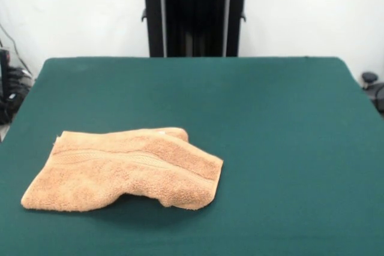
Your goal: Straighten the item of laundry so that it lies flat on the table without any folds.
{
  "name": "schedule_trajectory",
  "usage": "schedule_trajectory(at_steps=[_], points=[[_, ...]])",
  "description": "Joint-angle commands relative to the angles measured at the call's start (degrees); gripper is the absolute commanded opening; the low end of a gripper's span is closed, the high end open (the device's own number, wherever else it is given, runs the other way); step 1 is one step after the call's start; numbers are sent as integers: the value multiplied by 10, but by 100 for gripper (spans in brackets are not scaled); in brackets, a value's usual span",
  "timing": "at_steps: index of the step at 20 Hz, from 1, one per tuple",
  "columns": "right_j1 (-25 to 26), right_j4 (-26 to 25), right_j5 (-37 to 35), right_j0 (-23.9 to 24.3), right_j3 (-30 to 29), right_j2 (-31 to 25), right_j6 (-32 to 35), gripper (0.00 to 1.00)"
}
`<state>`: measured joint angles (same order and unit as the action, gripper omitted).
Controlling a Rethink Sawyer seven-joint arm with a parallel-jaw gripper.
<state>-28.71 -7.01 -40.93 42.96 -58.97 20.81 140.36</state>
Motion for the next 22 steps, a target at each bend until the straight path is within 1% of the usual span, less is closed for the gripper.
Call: schedule_trajectory(at_steps=[1,4,10,16,18,22], points=[[-8,-48,-37,-17,-12,-86,-178,100],[-5,-50,-35,-26,-12,-82,-147,100],[10,-64,0,-60,-14,-49,-51,100],[40,-70,31,-107,-11,5,67,100],[50,-67,29,-122,-4,23,101,100],[71,-62,22,-147,14,57,134,100]])
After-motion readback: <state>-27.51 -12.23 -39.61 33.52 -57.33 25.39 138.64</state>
